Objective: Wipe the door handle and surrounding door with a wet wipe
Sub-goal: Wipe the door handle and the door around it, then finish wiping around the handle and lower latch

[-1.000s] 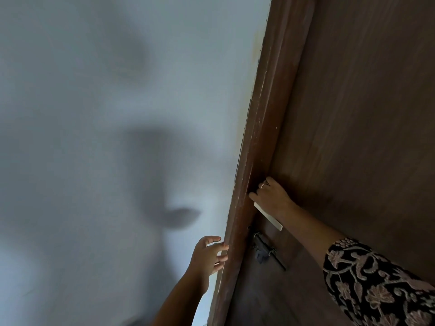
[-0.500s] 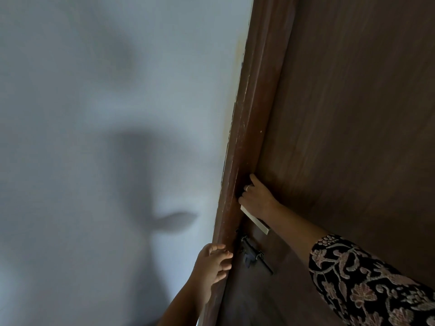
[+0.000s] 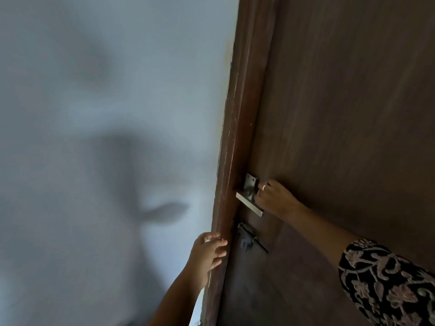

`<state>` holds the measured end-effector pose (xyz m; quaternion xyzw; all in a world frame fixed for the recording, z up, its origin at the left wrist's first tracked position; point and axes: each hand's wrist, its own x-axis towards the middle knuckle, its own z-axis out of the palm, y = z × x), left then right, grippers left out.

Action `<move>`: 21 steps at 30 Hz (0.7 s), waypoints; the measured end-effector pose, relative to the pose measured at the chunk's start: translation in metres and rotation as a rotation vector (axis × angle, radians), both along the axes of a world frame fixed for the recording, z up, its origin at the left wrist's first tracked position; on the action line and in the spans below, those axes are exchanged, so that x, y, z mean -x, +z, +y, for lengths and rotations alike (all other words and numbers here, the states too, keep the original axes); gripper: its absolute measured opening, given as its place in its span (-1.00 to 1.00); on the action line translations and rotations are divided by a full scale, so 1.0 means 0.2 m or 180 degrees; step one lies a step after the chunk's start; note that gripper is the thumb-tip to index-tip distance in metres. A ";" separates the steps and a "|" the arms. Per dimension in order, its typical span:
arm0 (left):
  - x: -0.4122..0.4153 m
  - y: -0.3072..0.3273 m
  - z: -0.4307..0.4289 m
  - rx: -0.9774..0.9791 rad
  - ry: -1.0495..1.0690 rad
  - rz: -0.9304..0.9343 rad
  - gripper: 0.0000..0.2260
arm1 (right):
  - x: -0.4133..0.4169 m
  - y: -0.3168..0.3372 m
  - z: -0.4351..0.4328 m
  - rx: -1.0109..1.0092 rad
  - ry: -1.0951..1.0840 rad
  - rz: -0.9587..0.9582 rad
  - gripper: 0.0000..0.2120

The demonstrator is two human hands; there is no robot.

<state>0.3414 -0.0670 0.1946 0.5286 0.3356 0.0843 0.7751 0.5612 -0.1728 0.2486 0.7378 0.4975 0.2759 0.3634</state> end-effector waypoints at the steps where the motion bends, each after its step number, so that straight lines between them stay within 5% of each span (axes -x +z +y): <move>1: 0.02 0.00 -0.01 -0.0025 -0.0029 -0.0025 -0.75 | 0.02 -0.03 -0.03 0.0104 -0.0028 0.0076 -0.79; 4: 0.10 0.00 -0.05 -0.0084 -0.0137 -0.0060 -0.79 | 0.11 -0.10 -0.17 -0.0408 -0.0313 0.0628 -0.74; 7: 0.17 -0.04 -0.08 -0.0081 -0.0190 -0.0018 -0.82 | 0.25 -0.14 -0.32 -0.1771 -0.0384 0.1649 -0.79; 11: 0.20 -0.13 -0.18 -0.0129 -0.0301 0.0063 -0.86 | 0.52 -0.20 -0.43 -0.4264 -0.0911 0.4307 -0.90; 14: 0.21 -0.19 -0.32 -0.0188 -0.0526 0.0086 -0.85 | 0.72 -0.28 -0.53 -0.5557 -0.1330 0.5755 -0.80; 18: 0.22 -0.24 -0.51 -0.0267 -0.0793 -0.0098 -0.82 | 0.93 -0.37 -0.67 -0.6618 -0.1393 0.6908 -0.82; 21: 0.24 -0.25 -0.63 -0.0252 -0.1007 -0.0210 -0.82 | 1.07 -0.43 -0.79 -0.6575 -0.1051 0.7378 -0.73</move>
